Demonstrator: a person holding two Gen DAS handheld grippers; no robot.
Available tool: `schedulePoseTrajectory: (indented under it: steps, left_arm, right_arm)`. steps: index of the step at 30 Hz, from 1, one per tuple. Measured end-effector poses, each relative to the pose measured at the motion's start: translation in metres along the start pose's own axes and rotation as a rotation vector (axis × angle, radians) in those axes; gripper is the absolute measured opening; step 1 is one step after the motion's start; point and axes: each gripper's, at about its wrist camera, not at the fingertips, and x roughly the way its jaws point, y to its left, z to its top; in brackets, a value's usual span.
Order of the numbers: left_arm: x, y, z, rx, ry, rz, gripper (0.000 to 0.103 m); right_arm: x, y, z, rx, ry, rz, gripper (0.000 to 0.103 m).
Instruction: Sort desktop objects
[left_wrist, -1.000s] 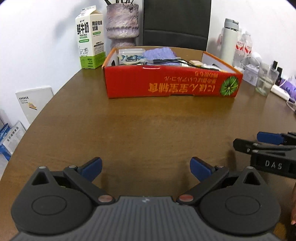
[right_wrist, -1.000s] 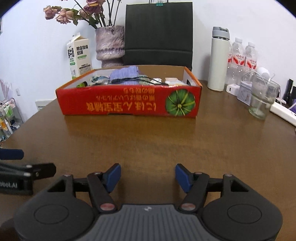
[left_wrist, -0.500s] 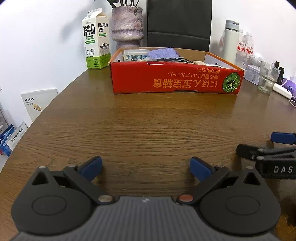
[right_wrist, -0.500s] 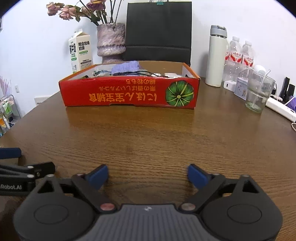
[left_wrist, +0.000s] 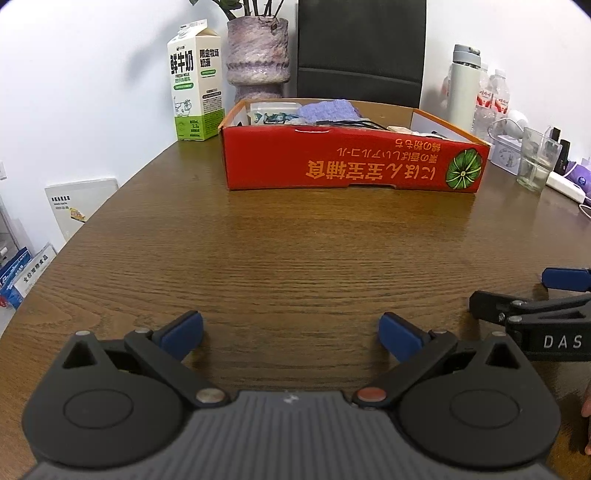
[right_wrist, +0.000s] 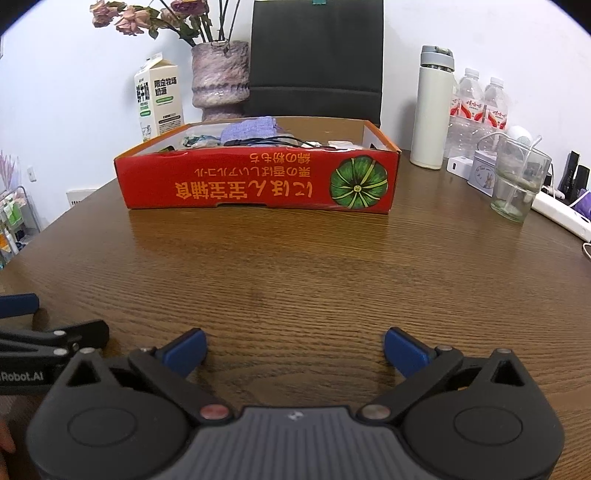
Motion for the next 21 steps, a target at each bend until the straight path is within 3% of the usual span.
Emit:
schedulePoseTrajectory:
  steps: [21]
  left_arm:
    - [0.0019, -0.0023, 0.0011, 0.001, 0.001, -0.002, 0.103]
  right_arm:
    - [-0.0037, 0.0028, -0.0015, 0.001, 0.001, 0.006, 0.103]
